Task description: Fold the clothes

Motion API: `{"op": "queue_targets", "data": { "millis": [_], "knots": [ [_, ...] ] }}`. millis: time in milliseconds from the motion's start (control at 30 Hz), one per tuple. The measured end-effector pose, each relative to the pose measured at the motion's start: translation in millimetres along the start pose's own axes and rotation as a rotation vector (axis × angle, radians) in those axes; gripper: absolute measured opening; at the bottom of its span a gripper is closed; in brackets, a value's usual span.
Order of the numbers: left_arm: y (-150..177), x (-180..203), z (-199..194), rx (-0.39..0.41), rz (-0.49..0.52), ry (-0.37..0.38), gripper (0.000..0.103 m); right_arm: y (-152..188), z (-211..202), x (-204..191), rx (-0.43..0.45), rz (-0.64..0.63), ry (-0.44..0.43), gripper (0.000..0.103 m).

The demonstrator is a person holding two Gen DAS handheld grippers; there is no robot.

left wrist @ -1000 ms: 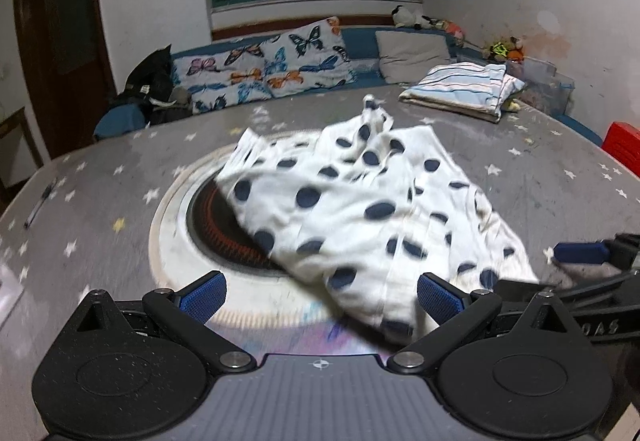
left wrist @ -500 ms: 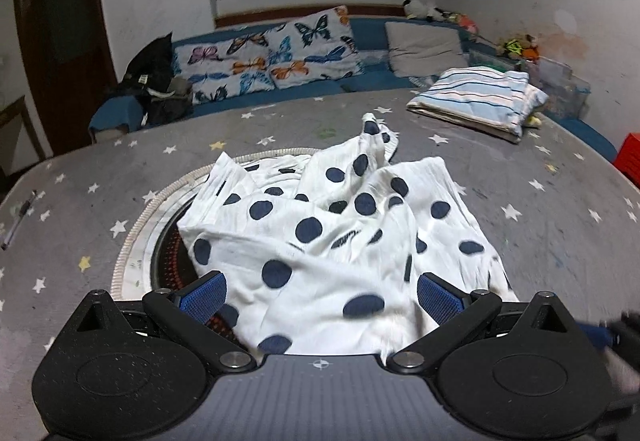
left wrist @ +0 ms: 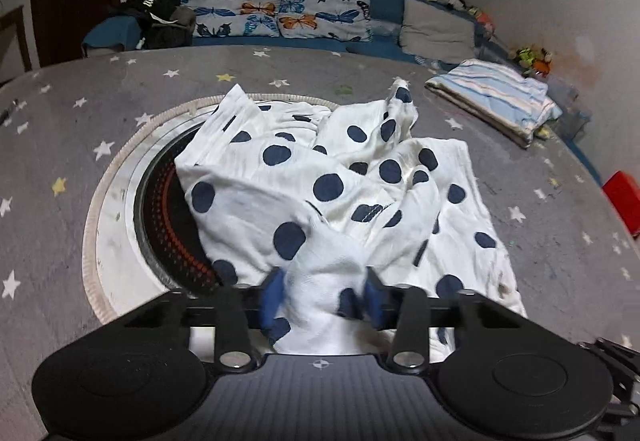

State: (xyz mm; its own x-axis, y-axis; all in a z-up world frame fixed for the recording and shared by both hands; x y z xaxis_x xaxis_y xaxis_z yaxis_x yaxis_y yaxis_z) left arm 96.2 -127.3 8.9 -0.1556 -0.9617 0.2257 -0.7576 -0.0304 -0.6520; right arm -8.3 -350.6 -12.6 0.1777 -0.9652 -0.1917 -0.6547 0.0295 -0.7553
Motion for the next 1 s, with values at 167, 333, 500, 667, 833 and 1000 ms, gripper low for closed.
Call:
{"op": "queue_targets", "data": {
  "millis": [167,333,500,667,833,1000],
  "knots": [
    [8,-13,-17,0.021,-0.02,0.046,0.017,2,-1,-2,-0.005,-0.01,-0.02,0.027],
    [18,-28,-39,0.032,-0.06,0.107,0.018,4,-8,-4,-0.001,-0.025,-0.036,0.02],
    [31,-37,-52,0.028,-0.061,0.121,0.017,5,-20,-5,0.004,-0.02,-0.05,0.011],
    [40,-46,-66,0.037,-0.084,0.129,0.013,11,-37,-5,0.003,-0.033,-0.063,0.01],
    [54,-59,-86,0.034,-0.095,0.142,0.009,20,-60,-6,-0.011,-0.06,-0.088,0.009],
    [72,-70,-106,0.024,-0.099,0.163,0.006,32,-79,-9,-0.053,-0.109,-0.125,0.009]
  ]
}}
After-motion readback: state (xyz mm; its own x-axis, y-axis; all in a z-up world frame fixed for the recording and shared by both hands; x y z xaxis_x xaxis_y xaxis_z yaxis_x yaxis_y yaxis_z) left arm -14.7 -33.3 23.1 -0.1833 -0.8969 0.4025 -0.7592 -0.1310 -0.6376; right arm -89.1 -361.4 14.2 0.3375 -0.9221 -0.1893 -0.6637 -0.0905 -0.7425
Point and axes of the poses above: each gripper's, at about its wrist camera, not at the fingertips, and z roughly the way its jaws point, x to its right, y to its underside, the point moved 4 cm from there along z, roughly the way its jaws point, and after that the axes turned 3 degrees about y, right-handed, at the moved point
